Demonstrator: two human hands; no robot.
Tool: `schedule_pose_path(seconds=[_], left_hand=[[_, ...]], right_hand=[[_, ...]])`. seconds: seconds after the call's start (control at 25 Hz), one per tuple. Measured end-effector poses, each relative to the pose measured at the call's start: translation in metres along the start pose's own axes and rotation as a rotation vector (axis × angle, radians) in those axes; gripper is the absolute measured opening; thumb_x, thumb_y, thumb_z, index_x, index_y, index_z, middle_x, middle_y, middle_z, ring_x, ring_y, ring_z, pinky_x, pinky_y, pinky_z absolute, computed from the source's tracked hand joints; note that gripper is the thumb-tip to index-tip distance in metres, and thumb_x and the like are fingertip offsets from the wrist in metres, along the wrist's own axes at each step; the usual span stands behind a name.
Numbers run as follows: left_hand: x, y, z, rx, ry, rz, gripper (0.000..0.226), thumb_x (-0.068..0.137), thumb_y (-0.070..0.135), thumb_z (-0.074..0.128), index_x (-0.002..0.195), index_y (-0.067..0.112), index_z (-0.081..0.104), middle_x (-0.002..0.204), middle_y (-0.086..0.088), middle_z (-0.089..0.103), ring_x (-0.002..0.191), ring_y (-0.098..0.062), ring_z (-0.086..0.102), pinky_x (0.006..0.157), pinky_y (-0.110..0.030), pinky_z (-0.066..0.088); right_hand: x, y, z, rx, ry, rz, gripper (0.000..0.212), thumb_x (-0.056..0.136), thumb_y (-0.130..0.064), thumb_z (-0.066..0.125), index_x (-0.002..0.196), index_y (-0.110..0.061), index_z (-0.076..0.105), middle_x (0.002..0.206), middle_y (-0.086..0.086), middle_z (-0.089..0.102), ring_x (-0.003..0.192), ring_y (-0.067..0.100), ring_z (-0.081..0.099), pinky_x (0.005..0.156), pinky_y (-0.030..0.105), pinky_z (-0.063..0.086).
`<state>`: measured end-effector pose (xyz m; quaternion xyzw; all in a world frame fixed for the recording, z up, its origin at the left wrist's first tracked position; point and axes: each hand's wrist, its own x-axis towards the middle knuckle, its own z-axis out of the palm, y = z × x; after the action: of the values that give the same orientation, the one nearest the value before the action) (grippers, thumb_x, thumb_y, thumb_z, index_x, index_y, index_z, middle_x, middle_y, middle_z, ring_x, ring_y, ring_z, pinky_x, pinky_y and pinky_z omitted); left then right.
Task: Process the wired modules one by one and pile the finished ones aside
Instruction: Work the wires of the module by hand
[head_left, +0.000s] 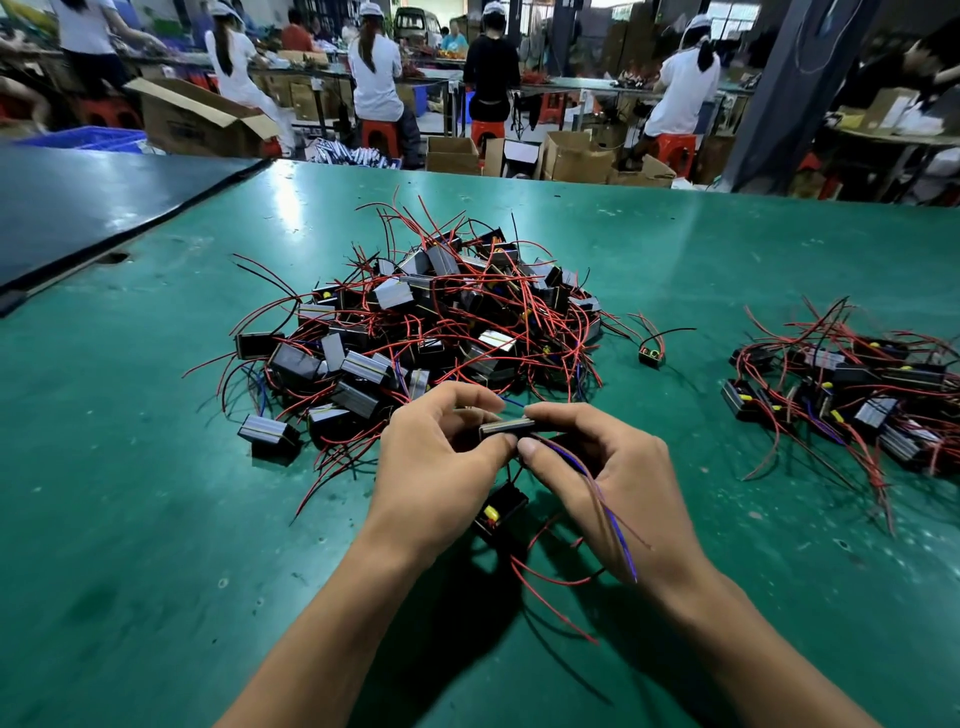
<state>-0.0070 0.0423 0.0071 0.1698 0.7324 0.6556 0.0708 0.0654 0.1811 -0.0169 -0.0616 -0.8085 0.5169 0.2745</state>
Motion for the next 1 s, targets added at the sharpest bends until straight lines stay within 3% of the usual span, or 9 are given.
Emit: schedule_pose_path(seconds=[0.12,0.2,0.32,0.4,0.48,0.6,0.68,0.84,1.0], left_hand=[[0.0,0.001,-0.001,-0.022,-0.032,-0.006,0.024,0.079,-0.004,0.075,0.092,0.013,0.063,0.078,-0.006,0.075,0.07,-0.022,0.07,0.071,-0.044,0.058],[0.002,0.001,-0.004,-0.09,-0.06,-0.055,0.028,0.078,-0.007,0.075,0.092,0.008,0.058,0.077,-0.01,0.074,0.065,-0.022,0.067,0.066,-0.039,0.055],[0.005,0.001,-0.01,-0.19,-0.145,-0.079,0.035,0.074,0.0,0.081,0.099,0.008,0.059,0.083,-0.012,0.075,0.072,-0.022,0.07,0.074,-0.036,0.057],[0.005,0.002,-0.012,-0.176,-0.154,-0.016,0.041,0.072,0.02,0.086,0.106,0.015,0.063,0.094,-0.004,0.076,0.086,-0.019,0.073,0.079,-0.033,0.059],[0.005,0.004,-0.012,-0.157,-0.063,0.055,0.041,0.074,0.037,0.08,0.108,0.02,0.065,0.099,0.002,0.076,0.091,-0.014,0.072,0.078,-0.025,0.058],[0.006,0.001,-0.01,-0.191,0.059,0.071,0.033,0.084,0.036,0.071,0.111,0.02,0.061,0.096,0.0,0.075,0.086,-0.015,0.073,0.073,-0.027,0.059],[0.006,-0.005,-0.009,-0.027,0.017,0.069,0.02,0.088,0.03,0.071,0.105,0.022,0.064,0.089,-0.002,0.074,0.077,-0.013,0.071,0.068,-0.027,0.059],[0.004,-0.02,-0.007,0.564,-0.135,0.182,0.012,0.087,0.036,0.071,0.091,0.024,0.07,0.076,0.012,0.068,0.068,-0.004,0.062,0.065,-0.022,0.051],[0.008,-0.025,-0.014,0.578,-0.154,0.178,0.012,0.092,0.031,0.064,0.089,0.024,0.072,0.071,0.014,0.065,0.07,-0.006,0.06,0.061,-0.018,0.047]], right_hand=[[0.005,-0.001,-0.01,0.003,-0.133,-0.024,0.03,0.086,-0.021,0.079,0.113,-0.033,0.073,0.105,-0.012,0.073,0.093,0.009,0.071,0.085,0.027,0.056],[0.009,-0.002,-0.017,-0.055,-0.215,-0.078,0.032,0.084,-0.02,0.081,0.112,-0.033,0.073,0.105,-0.011,0.071,0.092,0.011,0.07,0.083,0.024,0.055],[0.014,0.0,-0.025,-0.05,-0.224,-0.141,0.031,0.082,-0.024,0.082,0.11,-0.031,0.074,0.1,-0.009,0.073,0.091,0.013,0.07,0.083,0.023,0.055],[0.018,0.005,-0.03,-0.009,-0.111,-0.131,0.026,0.081,-0.035,0.08,0.107,-0.034,0.073,0.099,-0.008,0.075,0.09,0.012,0.072,0.084,0.024,0.055],[0.024,0.013,-0.037,-0.004,0.125,-0.063,0.022,0.081,-0.047,0.076,0.1,-0.037,0.073,0.091,-0.01,0.076,0.08,0.011,0.073,0.075,0.022,0.056],[0.031,0.03,-0.056,-0.04,0.507,0.114,0.036,0.08,-0.061,0.071,0.083,-0.025,0.068,0.072,-0.007,0.072,0.054,0.009,0.066,0.05,0.021,0.05],[0.035,0.044,-0.066,-0.186,0.588,0.269,0.043,0.079,-0.065,0.07,0.076,-0.022,0.064,0.068,-0.007,0.068,0.062,0.016,0.067,0.057,0.023,0.048],[0.037,0.055,-0.066,-0.666,0.395,0.564,0.066,0.075,-0.085,0.054,0.069,-0.021,0.063,0.064,-0.006,0.056,0.073,0.025,0.054,0.071,0.033,0.039],[0.035,0.055,-0.064,-0.748,0.242,0.498,0.068,0.085,-0.079,0.046,0.063,-0.018,0.065,0.053,-0.009,0.059,0.068,0.027,0.058,0.061,0.032,0.04]])
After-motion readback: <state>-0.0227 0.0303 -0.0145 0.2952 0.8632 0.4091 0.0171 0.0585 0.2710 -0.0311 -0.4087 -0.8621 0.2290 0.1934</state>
